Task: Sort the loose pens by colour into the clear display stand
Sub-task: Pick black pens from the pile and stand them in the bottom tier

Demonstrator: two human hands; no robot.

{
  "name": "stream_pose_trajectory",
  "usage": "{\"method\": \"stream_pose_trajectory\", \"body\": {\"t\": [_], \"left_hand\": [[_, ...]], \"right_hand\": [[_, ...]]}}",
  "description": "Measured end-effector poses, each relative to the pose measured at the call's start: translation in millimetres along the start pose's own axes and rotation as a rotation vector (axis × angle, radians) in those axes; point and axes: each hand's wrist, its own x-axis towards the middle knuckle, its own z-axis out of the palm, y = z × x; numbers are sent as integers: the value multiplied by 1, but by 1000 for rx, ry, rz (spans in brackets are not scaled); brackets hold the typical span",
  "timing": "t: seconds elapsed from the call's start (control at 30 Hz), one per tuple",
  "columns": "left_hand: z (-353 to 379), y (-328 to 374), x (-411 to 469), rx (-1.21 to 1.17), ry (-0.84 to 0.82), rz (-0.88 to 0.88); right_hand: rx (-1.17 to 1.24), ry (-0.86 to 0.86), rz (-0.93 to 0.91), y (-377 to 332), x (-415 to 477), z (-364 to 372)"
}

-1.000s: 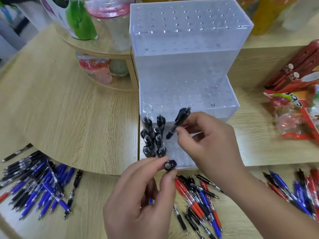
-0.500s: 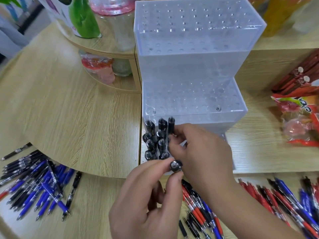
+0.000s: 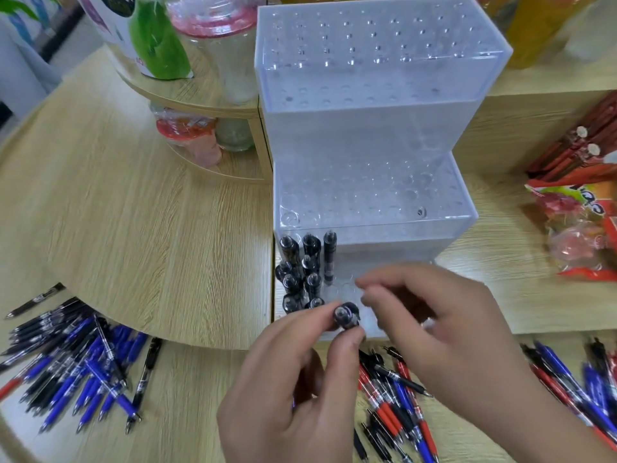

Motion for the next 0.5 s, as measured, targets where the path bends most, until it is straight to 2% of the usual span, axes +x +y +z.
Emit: {"method": "stream_pose_trajectory", "body": {"t": [0.1, 0.23, 0.33, 0.5], "left_hand": [[0, 4, 2, 21, -51, 31], [1, 8, 4, 53, -96, 79], [-2, 4, 7, 10, -10, 45], [-3, -9, 11, 77, 100, 32]], "right_hand": [[125, -136, -120, -9, -17, -7], [145, -26, -82, -7, -15, -6], [101, 46, -16, -4, -4, -10], [242, 126, 110, 3, 15, 0]]}}
